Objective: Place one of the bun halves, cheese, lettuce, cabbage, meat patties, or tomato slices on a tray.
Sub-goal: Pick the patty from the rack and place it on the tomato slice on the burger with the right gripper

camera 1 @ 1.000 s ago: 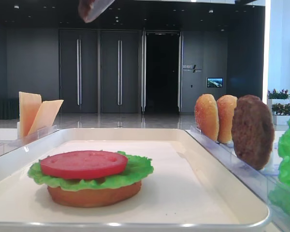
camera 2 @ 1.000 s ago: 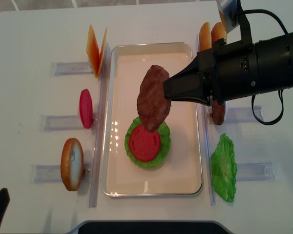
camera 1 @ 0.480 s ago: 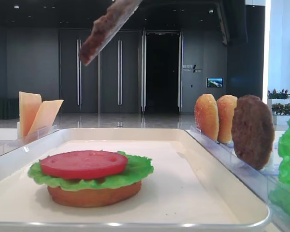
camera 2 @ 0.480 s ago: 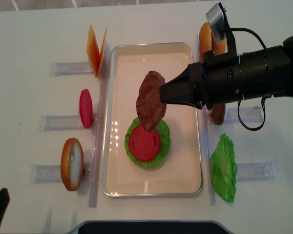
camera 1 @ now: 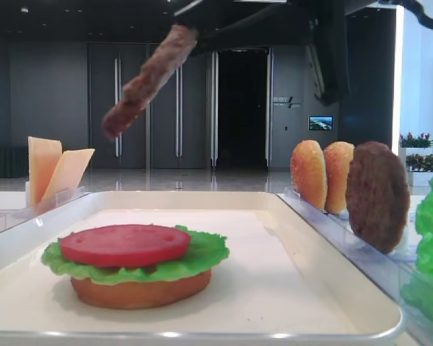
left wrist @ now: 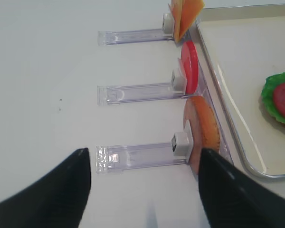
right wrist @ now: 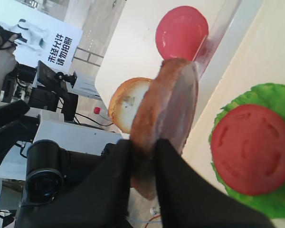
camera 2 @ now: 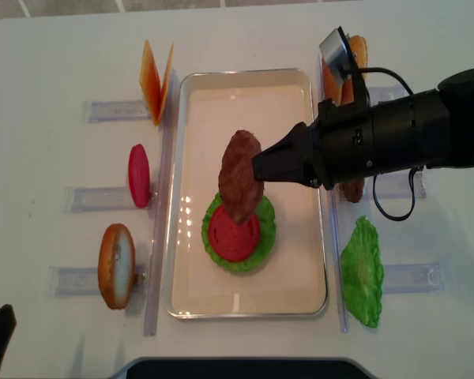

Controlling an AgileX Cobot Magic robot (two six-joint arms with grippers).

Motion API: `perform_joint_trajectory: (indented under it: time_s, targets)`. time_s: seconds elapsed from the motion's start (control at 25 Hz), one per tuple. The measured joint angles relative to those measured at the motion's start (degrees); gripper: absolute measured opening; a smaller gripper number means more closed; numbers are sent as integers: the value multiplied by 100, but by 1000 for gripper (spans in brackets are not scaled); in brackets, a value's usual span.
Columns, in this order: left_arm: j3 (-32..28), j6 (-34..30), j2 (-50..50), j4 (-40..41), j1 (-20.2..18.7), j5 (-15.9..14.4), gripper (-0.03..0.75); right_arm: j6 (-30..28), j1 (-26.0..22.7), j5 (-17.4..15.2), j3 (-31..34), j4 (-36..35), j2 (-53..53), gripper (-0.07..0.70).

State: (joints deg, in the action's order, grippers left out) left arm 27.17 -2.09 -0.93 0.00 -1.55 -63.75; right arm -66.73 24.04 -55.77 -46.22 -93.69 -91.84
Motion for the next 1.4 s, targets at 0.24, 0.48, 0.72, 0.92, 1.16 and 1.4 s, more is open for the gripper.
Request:
perform_joint_trajectory:
  time_s: [0.24, 0.48, 0.72, 0.92, 1.16, 1.4]
  targets:
    - [0, 0, 0, 0, 0, 0, 534, -732, 144, 181, 396, -704, -7, 146]
    - [0, 0, 0, 0, 0, 0, 534, -959, 144, 253, 519, -791, -20, 146]
    - [0, 0, 0, 0, 0, 0, 534, -960, 318, 303, 519, -806, -25, 146]
    - [0, 0, 0, 0, 0, 0, 534, -976, 638, 299, 519, -806, -288, 146]
    - [0, 0, 0, 0, 0, 0, 534, -1019, 645, 338, 428, -806, -422, 146]
    - [0, 0, 0, 0, 0, 0, 534, -1024, 645, 349, 339, -817, -422, 146]
